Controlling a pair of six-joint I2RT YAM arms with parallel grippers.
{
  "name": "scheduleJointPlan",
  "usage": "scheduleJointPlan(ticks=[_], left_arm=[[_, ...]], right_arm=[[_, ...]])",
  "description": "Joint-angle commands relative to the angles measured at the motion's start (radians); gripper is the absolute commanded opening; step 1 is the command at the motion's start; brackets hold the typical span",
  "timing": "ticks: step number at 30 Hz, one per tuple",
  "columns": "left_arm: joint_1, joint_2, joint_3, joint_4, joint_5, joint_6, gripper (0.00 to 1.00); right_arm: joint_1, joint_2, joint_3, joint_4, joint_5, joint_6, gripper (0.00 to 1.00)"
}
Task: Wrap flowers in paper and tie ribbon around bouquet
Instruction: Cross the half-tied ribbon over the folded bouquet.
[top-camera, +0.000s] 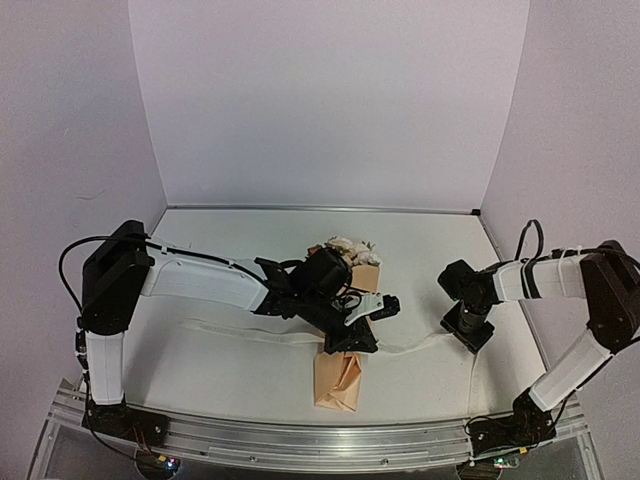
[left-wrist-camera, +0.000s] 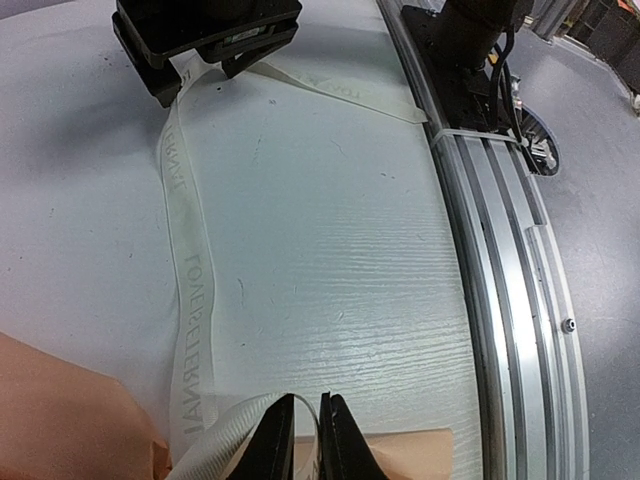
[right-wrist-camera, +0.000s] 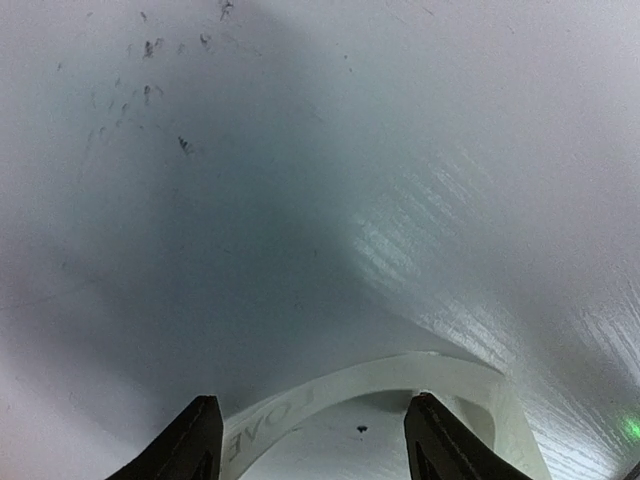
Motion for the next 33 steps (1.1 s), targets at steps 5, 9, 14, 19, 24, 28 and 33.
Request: scheduleJointPlan(ticks=[5,9,14,19,24,28,33], left_arm=[[-0.003,0.003,0.01,0.018,0.007,0.031,0.11],[-0.003,0.018,0.019,0.028,0.008,0.031,0.11],[-0.003,0.047,0.049,0.046,0.006,0.039,0.12],[-0.006,0.089,0.095,0.055,-0.019,0.044,0.13],[-0.011,0.121,0.142,0.067,-0.042,0.048,0.24],[-0.014,0.122,0.142,0.097,-0.068,0.03,0.41],[-0.013,0.078,0.097,0.18,-0.1,-0.02,0.57]], right_arm=[[-0.034,0.047,-0.002,0.068,0.002,0.003,0.5],[-0.037,0.053,0.061,0.065,0.009,-0.117,0.08],[-0.039,0.086,0.252,0.034,-0.09,-0.289,0.0],[-0.037,0.125,0.448,0.01,-0.251,-0.349,0.0],[-0.03,0.16,0.591,0.003,-0.391,-0.361,0.0],[-0.011,0.188,0.666,0.002,-0.48,-0.392,0.0],[0.004,0.222,0.716,0.003,-0.587,-0.426,0.0]])
